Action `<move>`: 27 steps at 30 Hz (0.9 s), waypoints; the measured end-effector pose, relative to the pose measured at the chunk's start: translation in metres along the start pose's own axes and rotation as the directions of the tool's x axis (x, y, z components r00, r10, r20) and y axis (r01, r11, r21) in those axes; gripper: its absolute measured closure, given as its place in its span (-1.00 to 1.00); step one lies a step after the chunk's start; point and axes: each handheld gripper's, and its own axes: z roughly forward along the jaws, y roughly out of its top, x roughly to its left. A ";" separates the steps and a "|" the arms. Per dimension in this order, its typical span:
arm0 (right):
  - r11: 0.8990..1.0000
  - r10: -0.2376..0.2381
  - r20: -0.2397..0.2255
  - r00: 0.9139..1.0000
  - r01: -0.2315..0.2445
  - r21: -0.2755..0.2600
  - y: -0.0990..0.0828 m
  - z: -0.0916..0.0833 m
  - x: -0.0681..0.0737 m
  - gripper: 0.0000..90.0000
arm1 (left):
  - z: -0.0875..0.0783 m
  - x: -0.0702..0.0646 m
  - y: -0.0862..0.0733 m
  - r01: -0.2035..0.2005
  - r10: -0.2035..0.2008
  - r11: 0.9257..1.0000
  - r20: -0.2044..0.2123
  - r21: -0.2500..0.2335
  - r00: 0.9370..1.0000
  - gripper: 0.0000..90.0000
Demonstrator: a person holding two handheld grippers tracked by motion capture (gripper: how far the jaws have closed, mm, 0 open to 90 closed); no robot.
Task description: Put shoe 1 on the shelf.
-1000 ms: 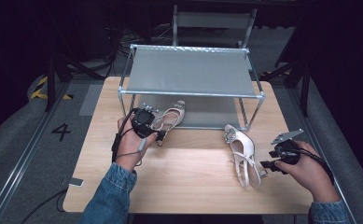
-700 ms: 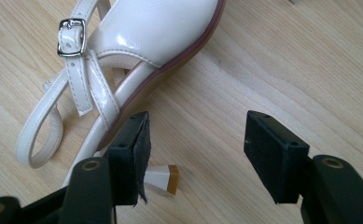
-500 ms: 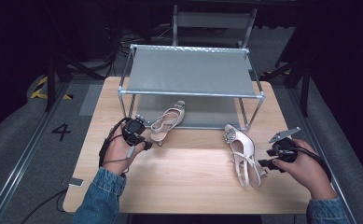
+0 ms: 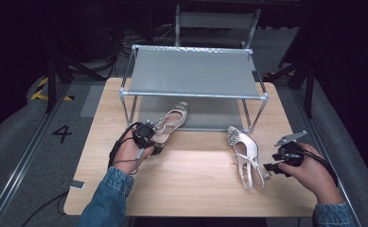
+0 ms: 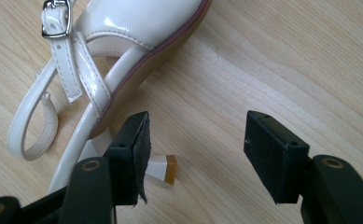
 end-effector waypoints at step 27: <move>0.999 0.035 0.012 0.999 -0.034 -0.035 -0.014 -0.005 -0.002 -0.03 | 0.015 -0.007 0.022 0.031 -0.033 0.995 -0.022 -0.092 0.999 0.68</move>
